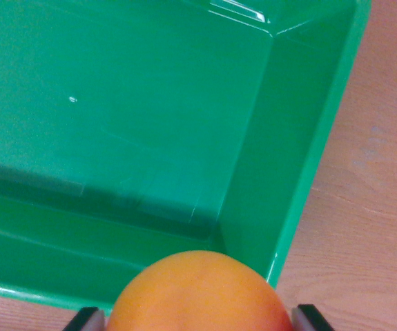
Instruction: Pick fruit
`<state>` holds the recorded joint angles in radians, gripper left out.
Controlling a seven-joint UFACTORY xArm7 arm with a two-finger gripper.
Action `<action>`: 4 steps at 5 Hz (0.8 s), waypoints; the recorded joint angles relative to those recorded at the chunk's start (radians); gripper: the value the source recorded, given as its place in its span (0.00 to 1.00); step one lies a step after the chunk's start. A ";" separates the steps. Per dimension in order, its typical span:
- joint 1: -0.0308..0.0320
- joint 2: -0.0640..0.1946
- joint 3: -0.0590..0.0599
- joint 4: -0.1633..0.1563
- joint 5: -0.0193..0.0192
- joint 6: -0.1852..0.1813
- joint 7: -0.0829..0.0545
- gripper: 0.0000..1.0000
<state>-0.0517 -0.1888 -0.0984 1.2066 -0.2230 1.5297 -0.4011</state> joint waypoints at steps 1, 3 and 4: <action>0.0000 0.000 0.000 0.000 0.0000 0.000 0.000 1.00; 0.0006 -0.010 0.001 0.016 0.0021 0.026 -0.005 1.00; 0.0010 -0.018 0.002 0.029 0.0038 0.047 -0.009 1.00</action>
<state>-0.0506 -0.2071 -0.0964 1.2358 -0.2191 1.5766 -0.4098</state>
